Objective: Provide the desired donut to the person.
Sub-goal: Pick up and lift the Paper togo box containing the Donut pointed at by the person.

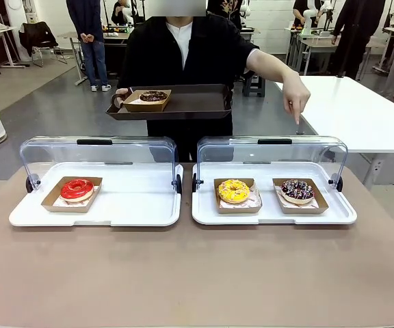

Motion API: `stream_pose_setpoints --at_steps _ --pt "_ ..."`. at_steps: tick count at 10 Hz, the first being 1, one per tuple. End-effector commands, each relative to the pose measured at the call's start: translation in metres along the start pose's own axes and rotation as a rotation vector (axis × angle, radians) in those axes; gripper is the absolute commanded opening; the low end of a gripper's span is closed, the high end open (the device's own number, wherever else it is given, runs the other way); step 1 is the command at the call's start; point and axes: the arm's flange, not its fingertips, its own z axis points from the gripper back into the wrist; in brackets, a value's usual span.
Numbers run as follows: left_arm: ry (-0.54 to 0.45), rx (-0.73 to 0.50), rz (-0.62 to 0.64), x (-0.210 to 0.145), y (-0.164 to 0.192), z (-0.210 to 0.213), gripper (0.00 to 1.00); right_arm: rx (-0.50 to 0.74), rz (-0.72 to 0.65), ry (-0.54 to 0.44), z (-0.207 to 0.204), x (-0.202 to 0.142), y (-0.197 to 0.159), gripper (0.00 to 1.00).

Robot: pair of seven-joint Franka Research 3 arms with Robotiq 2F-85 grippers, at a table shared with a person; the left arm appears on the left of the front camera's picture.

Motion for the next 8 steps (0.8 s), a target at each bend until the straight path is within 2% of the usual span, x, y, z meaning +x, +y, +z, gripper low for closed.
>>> stream_pose_setpoints --at_steps 1,8 --pt "-0.003 0.005 0.002 0.0012 0.0016 0.0017 1.0 0.019 0.019 -0.033 -0.0015 0.0026 -0.0015 1.0" --pt "-0.003 0.005 0.002 0.0012 0.0016 0.0017 1.0 0.019 0.019 -0.033 -0.0015 0.0026 -0.0015 1.0"
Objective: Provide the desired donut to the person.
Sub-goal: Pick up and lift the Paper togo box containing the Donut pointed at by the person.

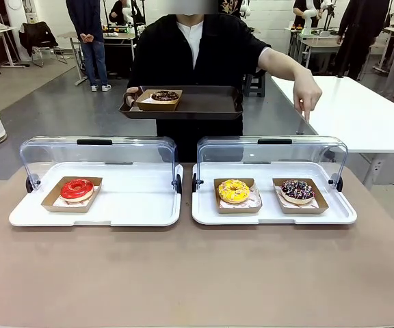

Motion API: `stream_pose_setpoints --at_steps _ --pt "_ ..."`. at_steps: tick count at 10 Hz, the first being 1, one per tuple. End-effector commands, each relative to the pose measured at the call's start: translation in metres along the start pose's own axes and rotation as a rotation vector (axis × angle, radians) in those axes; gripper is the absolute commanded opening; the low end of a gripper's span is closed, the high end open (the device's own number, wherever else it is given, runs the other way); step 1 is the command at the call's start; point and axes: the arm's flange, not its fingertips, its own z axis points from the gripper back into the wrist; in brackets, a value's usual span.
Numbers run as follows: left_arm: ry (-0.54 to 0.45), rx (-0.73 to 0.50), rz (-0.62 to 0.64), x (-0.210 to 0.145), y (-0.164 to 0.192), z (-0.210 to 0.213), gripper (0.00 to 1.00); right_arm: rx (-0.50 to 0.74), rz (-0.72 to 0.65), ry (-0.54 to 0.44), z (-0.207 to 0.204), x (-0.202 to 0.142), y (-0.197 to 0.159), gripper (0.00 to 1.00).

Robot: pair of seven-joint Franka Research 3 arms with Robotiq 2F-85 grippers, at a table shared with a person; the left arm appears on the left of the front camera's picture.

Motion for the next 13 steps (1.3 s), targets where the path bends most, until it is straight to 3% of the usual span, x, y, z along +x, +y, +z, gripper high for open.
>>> stream_pose_setpoints --at_steps 1,5,7,13 --pt "-0.002 0.005 0.002 0.0012 0.0016 0.0017 1.0 0.019 0.018 -0.033 -0.0015 0.0026 -0.0015 1.0" --pt "0.0 0.0 0.0 0.0 0.0 0.0 1.0 0.019 0.018 -0.033 -0.0015 0.0026 -0.0015 1.0" --pt "-0.082 0.014 0.005 -0.0005 0.0012 0.0003 1.0 0.019 0.018 -0.033 -0.0015 0.0026 -0.0015 1.0" --pt "-0.13 0.015 -0.02 0.0017 0.0001 -0.0005 1.0 0.019 0.018 -0.033 -0.0015 0.0026 -0.0015 1.0"
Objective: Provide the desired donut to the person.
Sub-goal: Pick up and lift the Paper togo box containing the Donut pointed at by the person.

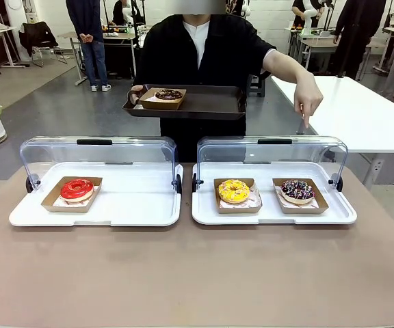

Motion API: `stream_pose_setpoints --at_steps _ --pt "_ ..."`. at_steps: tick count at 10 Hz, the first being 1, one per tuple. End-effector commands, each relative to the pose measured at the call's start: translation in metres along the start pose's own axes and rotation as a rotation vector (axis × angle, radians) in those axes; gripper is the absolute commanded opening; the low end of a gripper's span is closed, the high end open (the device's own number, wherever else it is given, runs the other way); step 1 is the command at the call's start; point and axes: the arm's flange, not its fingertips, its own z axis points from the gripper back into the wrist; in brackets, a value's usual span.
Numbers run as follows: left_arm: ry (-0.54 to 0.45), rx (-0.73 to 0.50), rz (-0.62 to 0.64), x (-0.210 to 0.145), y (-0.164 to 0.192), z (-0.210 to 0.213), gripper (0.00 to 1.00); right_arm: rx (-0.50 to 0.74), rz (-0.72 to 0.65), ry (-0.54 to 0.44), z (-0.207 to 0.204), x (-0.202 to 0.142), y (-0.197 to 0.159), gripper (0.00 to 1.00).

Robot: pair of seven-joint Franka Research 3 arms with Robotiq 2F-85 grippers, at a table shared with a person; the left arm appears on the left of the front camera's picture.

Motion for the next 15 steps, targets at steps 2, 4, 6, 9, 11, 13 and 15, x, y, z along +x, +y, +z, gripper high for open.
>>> stream_pose_setpoints --at_steps 2,4,6,9,11,13,15 --pt "-0.038 0.002 -0.039 -0.001 -0.002 0.002 1.0 0.019 0.018 -0.033 -0.002 0.003 -0.001 1.0" --pt "-0.002 -0.001 0.0 0.0 0.0 0.0 1.0 0.0 0.0 0.0 0.0 0.0 0.0 1.0" --pt "-0.002 -0.001 0.0 0.0 0.0 0.0 1.0 -0.013 0.037 0.131 0.0 0.014 -0.002 1.0" --pt "-0.002 -0.001 0.0 0.0 0.0 0.0 1.0 -0.008 0.036 0.34 -0.021 0.034 -0.011 1.0" --pt "-0.002 -0.001 0.0 0.0 0.0 0.0 1.0 -0.042 0.136 0.474 -0.061 0.047 -0.009 1.0" --pt "-0.002 -0.001 0.0 0.0 0.0 0.0 1.0 -0.046 0.208 0.545 -0.109 0.047 -0.013 1.0" --pt "-0.002 -0.001 0.0 0.0 0.0 0.0 1.0 -0.056 0.247 0.621 -0.153 0.025 -0.02 1.0"
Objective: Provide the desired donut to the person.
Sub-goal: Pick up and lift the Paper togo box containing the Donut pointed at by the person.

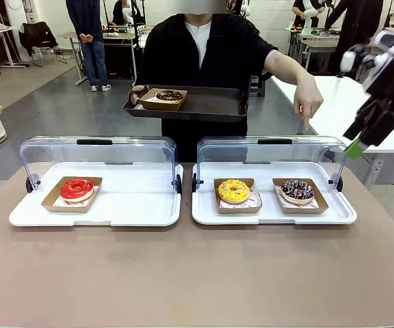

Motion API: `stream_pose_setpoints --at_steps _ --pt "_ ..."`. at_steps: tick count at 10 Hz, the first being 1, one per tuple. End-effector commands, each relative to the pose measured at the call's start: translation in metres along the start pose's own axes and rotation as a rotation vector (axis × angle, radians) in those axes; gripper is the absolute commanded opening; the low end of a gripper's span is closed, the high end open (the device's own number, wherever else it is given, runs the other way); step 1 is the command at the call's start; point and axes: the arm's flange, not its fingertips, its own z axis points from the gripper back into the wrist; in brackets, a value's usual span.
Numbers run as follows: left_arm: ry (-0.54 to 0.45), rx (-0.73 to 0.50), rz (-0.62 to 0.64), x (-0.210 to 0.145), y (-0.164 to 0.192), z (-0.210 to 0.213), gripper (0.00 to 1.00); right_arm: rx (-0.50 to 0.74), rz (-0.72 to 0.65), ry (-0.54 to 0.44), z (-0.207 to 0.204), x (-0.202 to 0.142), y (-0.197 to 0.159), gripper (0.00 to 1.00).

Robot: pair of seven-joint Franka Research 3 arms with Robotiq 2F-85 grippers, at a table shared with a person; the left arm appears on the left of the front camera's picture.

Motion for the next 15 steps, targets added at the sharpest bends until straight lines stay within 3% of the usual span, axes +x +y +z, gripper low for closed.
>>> stream_pose_setpoints --at_steps 1,7,9,15 --pt "-0.001 0.003 0.002 0.0 -0.001 0.001 1.0 -0.03 0.022 0.054 -0.03 -0.008 -0.005 1.0" --pt "-0.001 0.003 0.002 0.0 -0.001 0.001 1.0 -0.013 0.019 0.032 -0.026 -0.002 -0.004 1.0" --pt "-0.001 0.003 0.002 0.0 -0.001 0.001 1.0 -0.183 0.165 0.124 -0.046 0.006 0.005 1.0" --pt "-0.001 0.003 0.002 0.0 -0.001 0.001 1.0 -0.169 0.241 0.215 -0.129 0.007 -0.032 1.0"
